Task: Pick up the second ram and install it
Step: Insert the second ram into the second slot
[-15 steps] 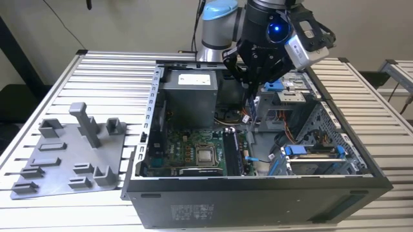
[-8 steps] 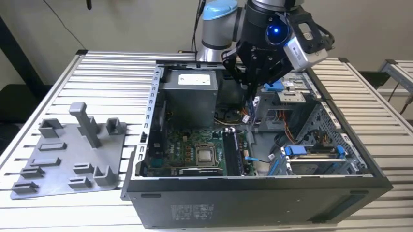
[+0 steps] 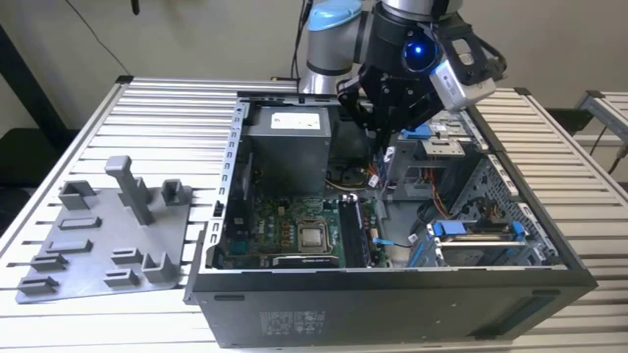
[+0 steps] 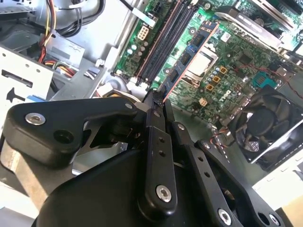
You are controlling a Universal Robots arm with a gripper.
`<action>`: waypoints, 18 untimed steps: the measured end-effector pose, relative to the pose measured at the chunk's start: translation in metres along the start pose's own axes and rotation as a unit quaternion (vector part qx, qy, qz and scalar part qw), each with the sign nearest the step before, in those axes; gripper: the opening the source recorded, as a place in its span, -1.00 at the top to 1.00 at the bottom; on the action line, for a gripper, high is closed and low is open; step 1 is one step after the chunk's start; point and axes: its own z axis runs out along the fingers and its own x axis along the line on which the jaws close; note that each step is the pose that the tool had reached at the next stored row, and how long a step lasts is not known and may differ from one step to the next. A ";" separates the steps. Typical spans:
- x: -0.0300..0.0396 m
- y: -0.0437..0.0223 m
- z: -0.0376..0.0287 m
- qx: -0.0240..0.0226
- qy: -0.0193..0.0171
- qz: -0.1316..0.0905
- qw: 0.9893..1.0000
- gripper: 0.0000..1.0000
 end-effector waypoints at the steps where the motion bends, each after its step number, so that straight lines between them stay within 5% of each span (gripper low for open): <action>1: 0.0000 0.0000 0.0005 0.000 0.000 0.000 1.000 0.72; 18: 0.0002 -0.0003 0.0101 0.000 0.000 0.001 1.000 0.72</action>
